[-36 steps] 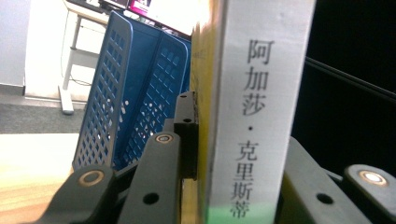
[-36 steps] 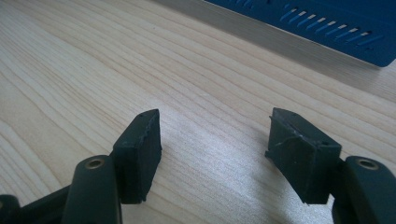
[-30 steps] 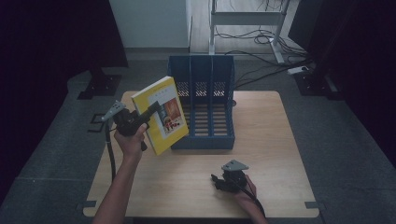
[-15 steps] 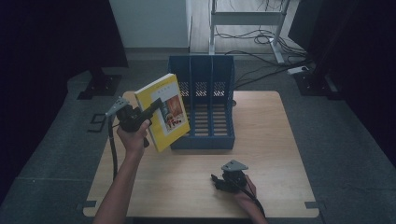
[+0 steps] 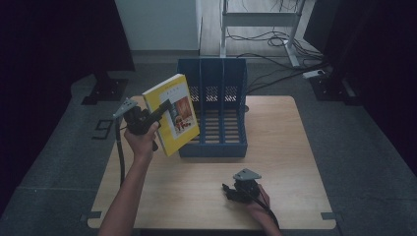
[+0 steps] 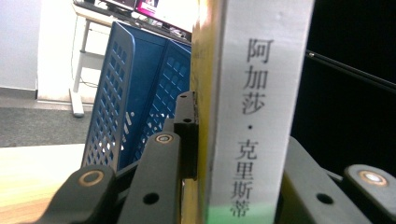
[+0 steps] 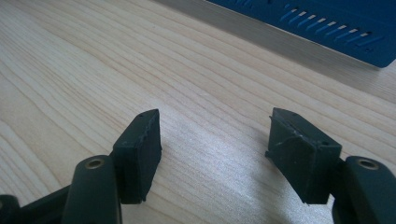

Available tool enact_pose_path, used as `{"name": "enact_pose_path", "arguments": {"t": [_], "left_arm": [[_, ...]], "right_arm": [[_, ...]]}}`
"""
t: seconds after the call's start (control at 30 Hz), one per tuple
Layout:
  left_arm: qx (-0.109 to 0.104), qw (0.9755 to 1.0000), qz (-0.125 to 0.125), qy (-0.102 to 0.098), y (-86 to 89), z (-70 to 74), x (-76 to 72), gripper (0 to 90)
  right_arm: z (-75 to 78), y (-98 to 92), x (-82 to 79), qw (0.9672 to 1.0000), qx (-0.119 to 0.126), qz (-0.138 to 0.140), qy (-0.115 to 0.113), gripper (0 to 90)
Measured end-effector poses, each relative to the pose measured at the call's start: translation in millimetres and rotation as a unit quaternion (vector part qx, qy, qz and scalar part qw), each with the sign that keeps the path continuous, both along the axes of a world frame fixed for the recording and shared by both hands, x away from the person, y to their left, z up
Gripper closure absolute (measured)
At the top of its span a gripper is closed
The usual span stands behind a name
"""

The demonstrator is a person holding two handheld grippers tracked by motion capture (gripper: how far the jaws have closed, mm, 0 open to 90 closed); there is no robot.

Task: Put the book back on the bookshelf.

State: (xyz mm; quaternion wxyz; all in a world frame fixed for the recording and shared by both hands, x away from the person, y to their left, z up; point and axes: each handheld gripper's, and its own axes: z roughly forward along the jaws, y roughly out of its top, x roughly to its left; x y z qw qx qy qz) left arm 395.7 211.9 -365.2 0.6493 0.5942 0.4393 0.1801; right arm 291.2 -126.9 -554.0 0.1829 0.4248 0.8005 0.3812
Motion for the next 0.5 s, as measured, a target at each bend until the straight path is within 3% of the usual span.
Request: {"name": "enact_pose_path", "arguments": {"t": [0.5], "left_arm": [[0.014,0.9997,0.019,0.003,-3.8,0.1,13.6,75.4]], "right_arm": [[0.0,-0.6,0.3,1.0,0.001,-0.002,0.0,33.4]]}}
